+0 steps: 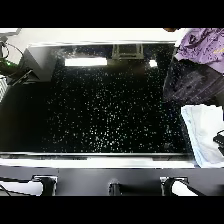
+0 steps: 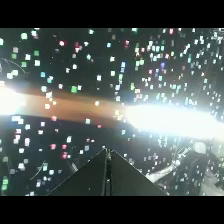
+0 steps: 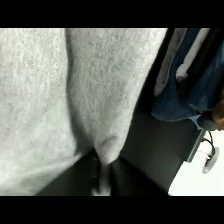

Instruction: Fold the clothes and pants, and hang the long-sleeved shirts on hangers.

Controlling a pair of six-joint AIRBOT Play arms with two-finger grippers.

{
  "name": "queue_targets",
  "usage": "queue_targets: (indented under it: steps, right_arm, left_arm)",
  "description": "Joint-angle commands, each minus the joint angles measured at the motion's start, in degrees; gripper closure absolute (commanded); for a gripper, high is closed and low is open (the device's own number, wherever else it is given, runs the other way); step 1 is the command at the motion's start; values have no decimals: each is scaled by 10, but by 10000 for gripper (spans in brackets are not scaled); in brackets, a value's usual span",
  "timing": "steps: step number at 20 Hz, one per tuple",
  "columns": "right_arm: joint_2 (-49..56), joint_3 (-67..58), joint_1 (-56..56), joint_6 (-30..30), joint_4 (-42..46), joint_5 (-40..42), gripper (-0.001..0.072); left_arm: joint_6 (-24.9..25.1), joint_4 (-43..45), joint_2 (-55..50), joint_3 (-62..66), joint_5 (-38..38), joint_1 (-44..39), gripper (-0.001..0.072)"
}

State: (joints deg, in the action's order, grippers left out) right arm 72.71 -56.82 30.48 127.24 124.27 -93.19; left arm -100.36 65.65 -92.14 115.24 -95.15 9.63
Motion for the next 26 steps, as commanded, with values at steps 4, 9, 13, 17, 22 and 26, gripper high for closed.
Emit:
queue_targets:
  steps: [4, 9, 13, 17, 22, 26]
  right_arm:
    - [0, -62, -1, -24, -16, 61, 72]
    - [0, -206, -25, -136, -361, 262, 475]
    - [5, -216, -202, -287, -501, 333, 681]
    - [30, -215, -422, -307, -459, 333, 681]
    - [63, -215, -599, -276, -397, 345, 681]
    - [63, -215, -621, -276, -391, 379, 680]
  left_arm:
    - [0, 0, 0, 0, 1, 0, 687]
    - [17, 66, 12, 0, 5, 1, 688]
    - [48, 115, 45, 0, 8, 0, 688]
    - [62, 146, 124, -85, 66, 0, 689]
    - [87, 146, 256, -310, 161, -1, 687]
    - [89, 146, 268, -345, 146, -1, 686]
